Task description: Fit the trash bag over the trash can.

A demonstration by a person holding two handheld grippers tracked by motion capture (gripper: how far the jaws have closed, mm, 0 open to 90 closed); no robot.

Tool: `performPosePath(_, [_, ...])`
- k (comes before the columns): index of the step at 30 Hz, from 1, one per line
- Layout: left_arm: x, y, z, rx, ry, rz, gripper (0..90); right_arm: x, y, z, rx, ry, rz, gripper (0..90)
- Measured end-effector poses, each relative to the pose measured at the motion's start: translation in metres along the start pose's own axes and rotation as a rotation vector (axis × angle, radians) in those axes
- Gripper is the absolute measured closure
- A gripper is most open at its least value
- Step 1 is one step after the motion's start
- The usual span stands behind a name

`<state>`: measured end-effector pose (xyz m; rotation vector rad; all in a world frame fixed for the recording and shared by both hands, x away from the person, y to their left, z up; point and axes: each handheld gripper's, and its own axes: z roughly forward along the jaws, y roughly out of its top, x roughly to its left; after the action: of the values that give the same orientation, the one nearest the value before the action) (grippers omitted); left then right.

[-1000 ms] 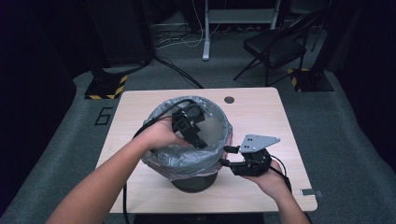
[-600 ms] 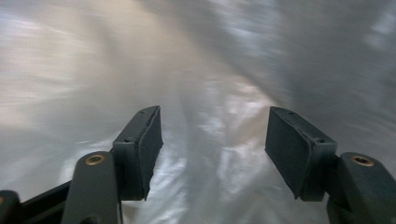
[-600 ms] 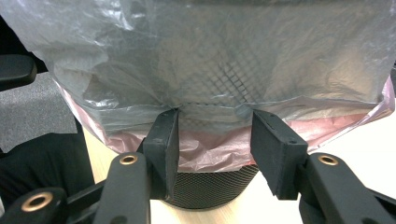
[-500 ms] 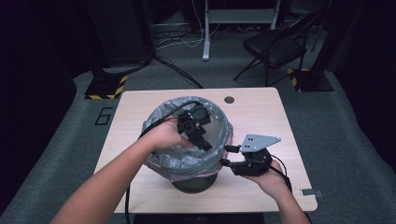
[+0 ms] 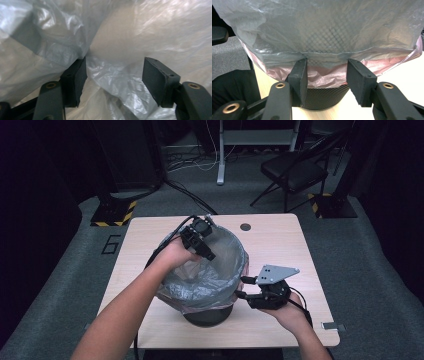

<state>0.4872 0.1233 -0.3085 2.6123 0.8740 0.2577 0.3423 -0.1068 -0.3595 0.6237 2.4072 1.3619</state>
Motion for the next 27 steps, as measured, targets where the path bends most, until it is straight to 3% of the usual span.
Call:
performPosePath(5, [0.002, -0.002, 0.009, 0.052, 0.034, -0.012, 35.0, 0.0, 0.0, 0.0, -0.001, -0.005, 0.003, 50.5])
performPosePath(9, [0.004, -0.002, 0.009, 0.052, 0.019, -0.023, 33.3, 0.0, 0.0, 0.001, -0.003, -0.004, -0.006, 50.3])
performPosePath(13, [0.001, -0.001, -0.003, 0.008, -0.024, -0.018, 32.1, 0.0, -0.001, 0.002, -0.004, -0.008, -0.007, 49.5])
performPosePath(20, [-0.007, -0.003, -0.035, -0.05, -0.027, 0.042, 32.1, -0.004, -0.004, 0.006, 0.007, -0.007, 0.004, 48.3])
performPosePath(27, [-0.006, -0.024, -0.072, -0.155, -0.037, 0.045, 31.9, -0.006, -0.006, 0.005, 0.016, -0.025, 0.023, 45.9])
